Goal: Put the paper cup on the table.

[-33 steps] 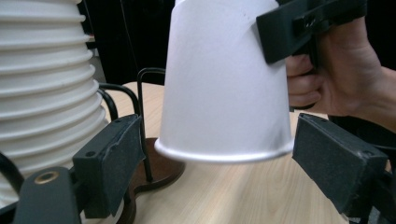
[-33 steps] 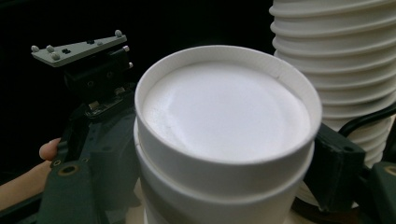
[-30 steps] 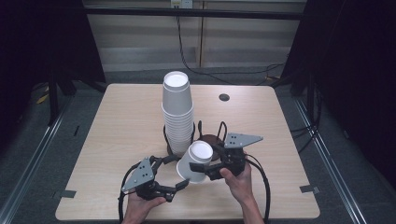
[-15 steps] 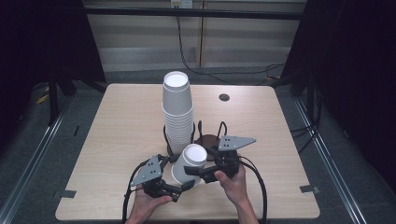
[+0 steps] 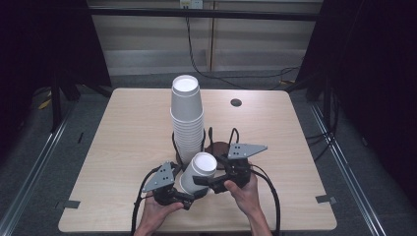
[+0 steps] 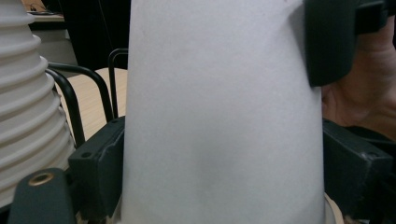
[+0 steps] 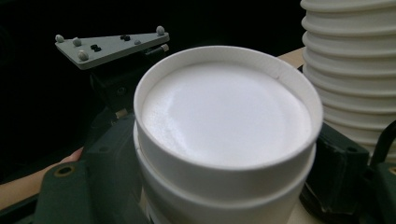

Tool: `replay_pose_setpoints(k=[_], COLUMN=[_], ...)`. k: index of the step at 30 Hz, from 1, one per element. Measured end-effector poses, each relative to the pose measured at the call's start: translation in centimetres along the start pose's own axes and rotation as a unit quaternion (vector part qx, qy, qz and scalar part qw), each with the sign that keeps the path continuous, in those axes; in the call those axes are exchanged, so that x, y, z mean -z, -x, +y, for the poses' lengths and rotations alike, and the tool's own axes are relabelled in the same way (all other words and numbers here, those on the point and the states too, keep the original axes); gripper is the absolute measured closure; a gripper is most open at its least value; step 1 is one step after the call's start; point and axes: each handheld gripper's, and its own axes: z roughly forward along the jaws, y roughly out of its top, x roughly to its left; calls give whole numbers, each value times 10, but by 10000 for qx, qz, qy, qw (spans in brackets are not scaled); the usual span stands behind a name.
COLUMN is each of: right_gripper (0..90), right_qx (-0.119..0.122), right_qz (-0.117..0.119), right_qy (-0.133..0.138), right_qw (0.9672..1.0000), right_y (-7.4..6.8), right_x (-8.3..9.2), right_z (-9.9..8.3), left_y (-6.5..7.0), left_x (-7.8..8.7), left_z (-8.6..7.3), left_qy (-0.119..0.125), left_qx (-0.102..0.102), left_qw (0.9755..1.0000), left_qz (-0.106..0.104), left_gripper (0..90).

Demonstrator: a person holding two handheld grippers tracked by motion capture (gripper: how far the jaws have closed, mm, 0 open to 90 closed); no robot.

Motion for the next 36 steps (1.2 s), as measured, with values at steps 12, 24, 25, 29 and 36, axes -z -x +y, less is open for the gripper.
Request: replay_pose_setpoints(k=[12,24,25,29,36], right_gripper=[132,129,129,129,129], right_qx=[-100,-27,-23,-6,26], right_qz=[10,-20,-31,-50,-96], right_qy=[-47,-81,-91,-140,-328], right_qw=[9999,10000,10000,9999,9994], right_y=[2,2,2,3,3], right_x=[3,13,14,17,20], right_z=[1,1,1,2,1], left_y=[-3,-9,-10,-11,-15], left_x=[5,16,16,16,20], left_z=[0,8,8,11,17], left_qy=[-294,-662,-696,-897,-1196], left_qx=[17,-32,-33,-124,-257], left_qw=[9995,9977,9974,9958,9924], left_qz=[-108,-146,-158,-149,-141], left_gripper=[159,160,160,160,161])
